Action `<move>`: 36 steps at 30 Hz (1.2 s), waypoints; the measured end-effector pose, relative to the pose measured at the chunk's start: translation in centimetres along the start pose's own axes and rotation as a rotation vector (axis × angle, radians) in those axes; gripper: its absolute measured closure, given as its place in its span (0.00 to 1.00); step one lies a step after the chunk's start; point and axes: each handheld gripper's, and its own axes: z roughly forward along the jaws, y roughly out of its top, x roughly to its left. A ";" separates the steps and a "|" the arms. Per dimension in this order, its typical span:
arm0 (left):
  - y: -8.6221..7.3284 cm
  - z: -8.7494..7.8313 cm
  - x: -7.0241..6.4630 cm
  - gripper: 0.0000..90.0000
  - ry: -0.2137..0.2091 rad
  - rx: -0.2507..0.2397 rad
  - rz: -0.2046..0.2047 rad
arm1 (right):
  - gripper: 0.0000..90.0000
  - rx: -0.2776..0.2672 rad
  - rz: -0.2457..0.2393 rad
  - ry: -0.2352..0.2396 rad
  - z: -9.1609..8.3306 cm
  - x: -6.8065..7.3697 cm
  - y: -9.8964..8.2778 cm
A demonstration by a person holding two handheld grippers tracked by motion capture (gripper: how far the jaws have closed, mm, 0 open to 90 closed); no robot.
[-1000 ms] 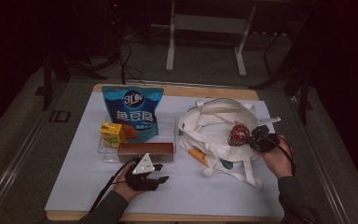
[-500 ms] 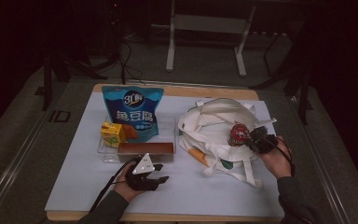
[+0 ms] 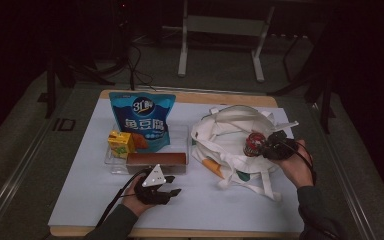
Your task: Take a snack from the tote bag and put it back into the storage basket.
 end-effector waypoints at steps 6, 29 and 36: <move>0.0 0.0 0.0 0.54 -0.002 0.000 0.000 | 0.51 0.008 0.026 -0.011 0.7 -0.4 0.9; 0.0 0.0 0.0 0.53 -0.004 0.002 0.003 | 0.19 0.113 0.052 -0.032 3.5 -0.3 3.2; 0.0 0.0 0.0 0.53 -0.004 0.004 0.002 | 0.20 0.144 0.056 -0.023 4.4 -0.4 3.0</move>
